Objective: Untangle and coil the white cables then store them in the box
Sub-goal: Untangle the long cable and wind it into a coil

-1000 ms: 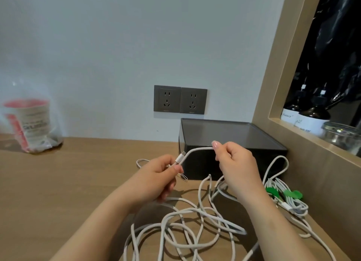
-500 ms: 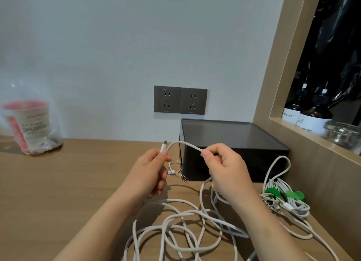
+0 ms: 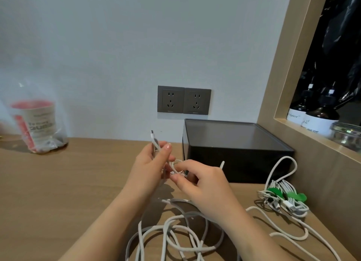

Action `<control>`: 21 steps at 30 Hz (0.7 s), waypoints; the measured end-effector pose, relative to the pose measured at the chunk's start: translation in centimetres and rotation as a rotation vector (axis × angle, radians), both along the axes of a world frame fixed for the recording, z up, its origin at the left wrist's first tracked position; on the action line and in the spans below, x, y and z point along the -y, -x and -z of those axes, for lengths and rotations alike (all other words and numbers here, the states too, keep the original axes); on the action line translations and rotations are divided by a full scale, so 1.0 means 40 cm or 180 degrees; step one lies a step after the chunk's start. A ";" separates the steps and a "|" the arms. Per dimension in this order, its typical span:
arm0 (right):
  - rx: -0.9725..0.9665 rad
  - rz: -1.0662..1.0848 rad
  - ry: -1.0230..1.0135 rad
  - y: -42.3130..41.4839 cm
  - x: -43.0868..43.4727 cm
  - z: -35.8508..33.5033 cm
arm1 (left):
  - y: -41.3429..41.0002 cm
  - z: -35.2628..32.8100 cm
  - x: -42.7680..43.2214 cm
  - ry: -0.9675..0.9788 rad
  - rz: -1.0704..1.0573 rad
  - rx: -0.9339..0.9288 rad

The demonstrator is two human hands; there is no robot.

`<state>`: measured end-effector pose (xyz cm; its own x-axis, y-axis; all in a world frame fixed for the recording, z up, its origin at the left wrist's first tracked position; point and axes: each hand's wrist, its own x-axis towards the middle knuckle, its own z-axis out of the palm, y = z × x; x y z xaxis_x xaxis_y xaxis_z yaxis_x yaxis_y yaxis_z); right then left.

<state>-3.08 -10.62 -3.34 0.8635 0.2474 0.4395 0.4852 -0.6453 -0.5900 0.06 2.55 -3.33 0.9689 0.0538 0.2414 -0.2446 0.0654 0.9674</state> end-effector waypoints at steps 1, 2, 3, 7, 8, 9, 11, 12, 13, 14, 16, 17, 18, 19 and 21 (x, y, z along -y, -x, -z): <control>-0.0039 -0.0026 0.0003 0.001 0.001 -0.002 | -0.002 0.001 0.000 0.0127 -0.0043 -0.0023; -0.0070 -0.0044 -0.0020 0.002 0.003 -0.007 | -0.004 0.000 0.001 0.0324 -0.0073 -0.0076; -0.0105 -0.0039 -0.0037 0.002 0.007 -0.010 | -0.008 -0.002 0.001 0.0590 -0.0106 -0.0135; -0.0269 0.0197 0.0264 -0.008 0.040 -0.021 | -0.023 -0.015 -0.008 0.1740 -0.0146 -0.0358; -0.0283 0.0304 0.0373 -0.011 0.051 -0.022 | -0.026 -0.020 -0.014 0.2051 -0.0074 -0.0405; -0.0285 0.0423 0.0455 -0.015 0.061 -0.021 | -0.028 -0.025 -0.021 0.2361 0.0020 -0.0452; -0.0260 0.0662 0.0423 -0.021 0.078 -0.022 | -0.030 -0.034 -0.038 0.2904 0.0198 -0.0530; -0.0208 0.0783 0.0371 -0.024 0.086 -0.023 | -0.032 -0.037 -0.046 0.3095 0.0263 -0.0576; -0.0144 0.0899 0.0338 -0.028 0.094 -0.022 | -0.033 -0.039 -0.053 0.3223 0.0310 -0.0631; -0.0056 0.1003 0.0290 -0.030 0.101 -0.021 | -0.034 -0.039 -0.057 0.3296 0.0340 -0.0685; 0.0086 0.1267 0.0147 -0.034 0.117 -0.020 | -0.034 -0.040 -0.056 0.3376 0.0404 -0.0745; 0.0121 0.1438 0.0058 -0.035 0.124 -0.021 | -0.033 -0.039 -0.053 0.3398 0.0450 -0.0759; 0.0143 0.1621 -0.0015 -0.036 0.131 -0.023 | -0.032 -0.038 -0.050 0.3398 0.0504 -0.0773; 0.0159 0.1829 0.0002 -0.036 0.137 -0.025 | -0.030 -0.038 -0.048 0.3392 0.0567 -0.0795; 0.0210 0.2240 0.0179 -0.038 0.151 -0.027 | -0.026 -0.041 -0.055 0.3449 0.0698 -0.0825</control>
<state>-1.57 -16.66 -2.25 0.7988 -0.3356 0.4994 -0.0246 -0.8475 -0.5302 1.10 4.76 -1.68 0.9972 -0.0648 -0.0382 0.0746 0.9156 0.3951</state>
